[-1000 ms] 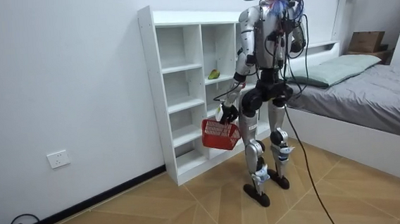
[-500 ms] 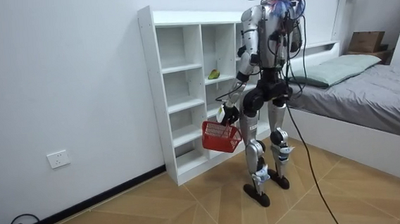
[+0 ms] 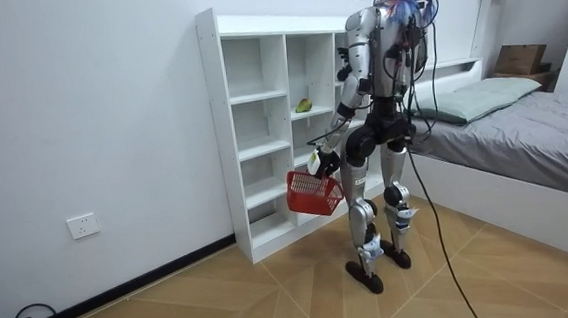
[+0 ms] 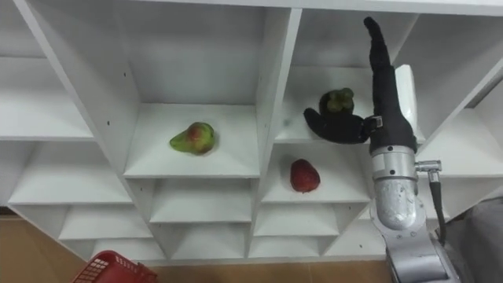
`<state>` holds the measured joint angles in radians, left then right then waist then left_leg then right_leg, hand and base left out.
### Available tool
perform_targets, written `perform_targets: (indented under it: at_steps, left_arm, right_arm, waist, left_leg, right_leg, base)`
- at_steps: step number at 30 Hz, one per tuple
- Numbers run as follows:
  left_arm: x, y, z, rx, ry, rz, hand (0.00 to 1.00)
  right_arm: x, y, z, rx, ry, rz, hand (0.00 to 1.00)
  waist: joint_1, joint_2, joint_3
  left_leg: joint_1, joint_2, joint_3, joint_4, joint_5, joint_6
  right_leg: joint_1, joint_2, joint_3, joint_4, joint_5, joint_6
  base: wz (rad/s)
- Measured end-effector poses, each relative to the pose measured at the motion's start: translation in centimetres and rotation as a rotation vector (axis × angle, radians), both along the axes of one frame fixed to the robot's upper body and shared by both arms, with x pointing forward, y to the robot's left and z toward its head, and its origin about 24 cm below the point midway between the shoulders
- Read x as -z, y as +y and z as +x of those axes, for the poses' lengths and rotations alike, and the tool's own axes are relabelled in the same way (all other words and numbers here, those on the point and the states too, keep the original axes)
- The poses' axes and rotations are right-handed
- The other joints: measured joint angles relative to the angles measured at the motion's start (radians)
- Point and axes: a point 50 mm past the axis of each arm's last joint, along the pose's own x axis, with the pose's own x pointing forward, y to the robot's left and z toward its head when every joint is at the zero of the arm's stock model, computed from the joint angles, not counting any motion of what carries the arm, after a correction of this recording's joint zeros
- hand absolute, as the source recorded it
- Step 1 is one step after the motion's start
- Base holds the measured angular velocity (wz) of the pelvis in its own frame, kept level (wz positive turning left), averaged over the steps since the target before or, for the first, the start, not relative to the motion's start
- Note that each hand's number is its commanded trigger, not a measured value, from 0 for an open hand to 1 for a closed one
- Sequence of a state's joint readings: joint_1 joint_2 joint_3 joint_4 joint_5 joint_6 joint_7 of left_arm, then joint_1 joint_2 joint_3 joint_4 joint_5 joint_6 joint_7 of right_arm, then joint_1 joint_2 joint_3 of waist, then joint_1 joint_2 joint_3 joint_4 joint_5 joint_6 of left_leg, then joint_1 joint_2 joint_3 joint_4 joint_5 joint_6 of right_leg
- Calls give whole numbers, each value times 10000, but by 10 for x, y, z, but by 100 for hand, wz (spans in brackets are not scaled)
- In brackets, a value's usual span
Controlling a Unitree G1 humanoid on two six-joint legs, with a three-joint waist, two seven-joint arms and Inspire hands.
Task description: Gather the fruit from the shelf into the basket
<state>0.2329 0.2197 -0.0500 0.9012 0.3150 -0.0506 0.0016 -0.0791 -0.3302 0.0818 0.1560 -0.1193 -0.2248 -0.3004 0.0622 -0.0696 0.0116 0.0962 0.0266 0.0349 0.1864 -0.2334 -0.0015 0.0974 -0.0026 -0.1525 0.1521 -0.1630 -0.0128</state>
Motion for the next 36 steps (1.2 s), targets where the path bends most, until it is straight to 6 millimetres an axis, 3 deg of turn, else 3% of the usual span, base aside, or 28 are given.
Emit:
perform_targets:
  at_steps: [8,13,20,22,30,36]
  left_arm:
    - [-1,1,1,46,82,-145,100]
    - [-1,3,-1,-75,180,-117,100]
    - [1,4,-9,-227,557,-60,100]
    - [1,4,-10,-255,602,-25,100]
    - [2,4,-11,-364,697,-61,100]
    - [1,5,-12,-482,673,-75,100]
  right_arm:
    - [0,-1,7,8,195,-12,0]
    - [19,-7,6,181,1281,-114,0]
    - [30,-11,5,151,1912,-86,0]
    - [36,-13,3,149,2185,156,0]
    - [40,-12,2,-138,2628,135,0]
    - [45,-13,-2,-176,2827,155,0]
  waist:
    - [1,-2,-7]
    - [1,-26,-26]
    - [-51,-4,-97]
    - [-131,-2,-106]
    - [-124,157,-139]
    - [-129,131,-149]
  left_leg:
    - [-12,-6,-177,15,6,-4]
    - [-39,-15,-198,31,7,-2]
    - [37,-20,-294,55,10,-4]
    - [33,-39,-385,127,10,-3]
    - [32,-46,-387,164,15,-6]
    - [41,-64,-391,180,30,-4]
  right_leg:
    - [40,-3,-159,-6,-1,1]
    - [35,-14,-189,-8,-1,1]
    - [145,-18,-208,-12,-1,1]
    - [226,-51,-385,-12,-2,3]
    - [284,-65,-421,5,-1,2]
    - [296,-74,-418,-17,-3,2]
  base:
    - [6]
    - [0]
    - [2]
    - [18]
    - [1]
    - [0]
